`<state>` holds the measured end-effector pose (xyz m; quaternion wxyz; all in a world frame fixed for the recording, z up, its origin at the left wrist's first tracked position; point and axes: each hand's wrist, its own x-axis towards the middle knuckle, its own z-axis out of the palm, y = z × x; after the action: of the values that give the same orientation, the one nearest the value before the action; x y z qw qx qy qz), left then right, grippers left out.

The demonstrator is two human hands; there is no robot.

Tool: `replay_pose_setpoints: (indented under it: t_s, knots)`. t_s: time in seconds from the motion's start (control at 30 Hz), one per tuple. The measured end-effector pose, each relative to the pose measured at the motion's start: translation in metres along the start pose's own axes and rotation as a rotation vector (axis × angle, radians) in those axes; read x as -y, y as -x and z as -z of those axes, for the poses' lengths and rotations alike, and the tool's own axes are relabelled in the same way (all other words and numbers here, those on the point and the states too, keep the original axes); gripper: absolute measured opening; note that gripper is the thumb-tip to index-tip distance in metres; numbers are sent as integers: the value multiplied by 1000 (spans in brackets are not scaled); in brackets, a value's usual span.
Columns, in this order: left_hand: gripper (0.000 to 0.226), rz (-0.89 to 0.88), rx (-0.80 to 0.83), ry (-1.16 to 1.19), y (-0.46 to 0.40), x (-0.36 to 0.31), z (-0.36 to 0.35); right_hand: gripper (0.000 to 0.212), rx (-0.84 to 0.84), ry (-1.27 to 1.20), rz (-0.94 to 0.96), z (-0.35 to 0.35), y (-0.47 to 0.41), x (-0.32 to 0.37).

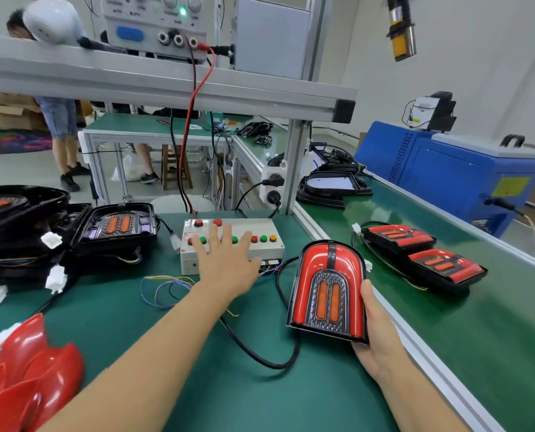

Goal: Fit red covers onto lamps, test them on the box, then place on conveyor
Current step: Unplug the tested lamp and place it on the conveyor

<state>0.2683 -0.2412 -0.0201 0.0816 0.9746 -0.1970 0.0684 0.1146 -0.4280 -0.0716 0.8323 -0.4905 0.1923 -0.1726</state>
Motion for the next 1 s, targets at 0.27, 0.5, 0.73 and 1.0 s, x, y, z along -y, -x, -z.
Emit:
replay_pose_setpoints:
  t_s: [0.27,0.5,0.73,1.0]
  knots:
    - [72,59,46,-12,-4,-32,-21,49,28,22,-14,3,0,2]
    - [82,166,97,74,-10,-38,-21,48,31,9,-23,3,1,2]
    - [87,163,73,30,-12,-37,-23,50,17,-1,-31,2,1,2]
    - [93,193,128,48,-19,-37,-14,56,38,-4,-30,0,2,4]
